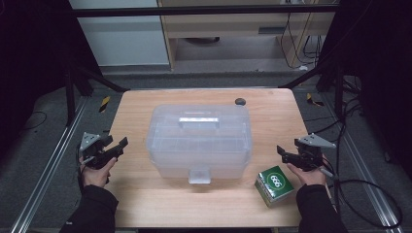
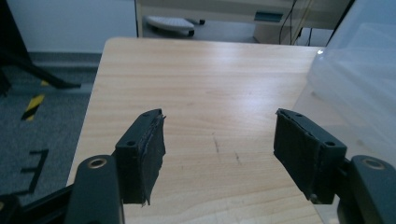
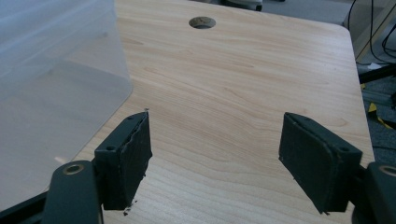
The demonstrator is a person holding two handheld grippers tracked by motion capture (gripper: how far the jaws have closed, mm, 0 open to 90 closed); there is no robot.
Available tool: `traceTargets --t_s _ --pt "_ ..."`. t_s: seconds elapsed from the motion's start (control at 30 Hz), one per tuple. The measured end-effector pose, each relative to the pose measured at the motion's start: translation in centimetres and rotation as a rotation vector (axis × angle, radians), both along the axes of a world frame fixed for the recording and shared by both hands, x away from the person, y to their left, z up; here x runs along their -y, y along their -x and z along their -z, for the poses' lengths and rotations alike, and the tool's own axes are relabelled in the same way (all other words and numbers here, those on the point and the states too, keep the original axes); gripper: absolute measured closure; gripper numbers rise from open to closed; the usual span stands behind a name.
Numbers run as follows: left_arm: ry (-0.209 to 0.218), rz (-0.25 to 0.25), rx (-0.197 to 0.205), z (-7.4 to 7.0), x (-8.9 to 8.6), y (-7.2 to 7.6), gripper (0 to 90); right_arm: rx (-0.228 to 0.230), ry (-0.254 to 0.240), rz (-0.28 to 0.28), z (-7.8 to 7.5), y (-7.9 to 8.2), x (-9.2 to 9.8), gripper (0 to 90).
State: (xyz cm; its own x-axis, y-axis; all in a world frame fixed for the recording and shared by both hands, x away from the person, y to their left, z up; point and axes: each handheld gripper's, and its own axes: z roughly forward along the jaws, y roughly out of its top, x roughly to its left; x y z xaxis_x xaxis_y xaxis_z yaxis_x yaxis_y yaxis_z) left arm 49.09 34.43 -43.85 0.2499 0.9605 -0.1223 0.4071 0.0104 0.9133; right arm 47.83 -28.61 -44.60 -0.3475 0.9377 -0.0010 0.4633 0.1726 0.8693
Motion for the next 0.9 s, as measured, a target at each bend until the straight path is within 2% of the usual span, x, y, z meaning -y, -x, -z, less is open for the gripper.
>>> traceTargets --t_s 0.1,0.3,0.43,0.6,0.63,0.67,0.7,0.83,0.9 --pt "-0.014 0.029 -0.008 -0.5 0.4 0.1 35.8 -0.006 0.000 -0.007 -0.1 0.0 -0.1 25.8" --pt "-0.078 0.071 0.058 -2.1 0.8 0.4 37.3 -0.020 0.020 -0.040 -0.4 0.0 -1.0 27.1" --pt "-0.101 0.084 0.106 -3.2 0.9 0.6 32.9 -0.021 0.027 -0.050 -0.6 0.0 -1.4 27.0" --pt "-0.131 0.128 0.096 -4.0 1.4 0.7 26.8 -0.022 0.037 -0.052 -0.6 -0.1 -1.6 25.8" --pt "-0.109 0.157 0.081 -4.2 1.4 0.5 21.9 -0.027 0.038 -0.047 -0.6 -0.1 -1.6 25.5" --pt "-0.109 0.157 0.081 -4.2 1.4 0.5 21.3 -0.027 0.038 -0.047 -0.6 -0.1 -1.6 25.5" --pt "-0.081 0.172 0.069 -4.3 1.5 0.4 21.3 -0.028 0.039 -0.047 -0.6 -0.2 -1.6 25.5" --pt "-0.069 0.175 0.068 -4.9 1.5 0.4 21.7 -0.026 0.042 -0.044 -0.7 -0.2 -1.5 25.1" --pt "-0.108 0.159 0.091 -5.6 1.5 0.4 21.7 -0.030 0.049 -0.047 -0.7 -0.3 -1.5 24.8"
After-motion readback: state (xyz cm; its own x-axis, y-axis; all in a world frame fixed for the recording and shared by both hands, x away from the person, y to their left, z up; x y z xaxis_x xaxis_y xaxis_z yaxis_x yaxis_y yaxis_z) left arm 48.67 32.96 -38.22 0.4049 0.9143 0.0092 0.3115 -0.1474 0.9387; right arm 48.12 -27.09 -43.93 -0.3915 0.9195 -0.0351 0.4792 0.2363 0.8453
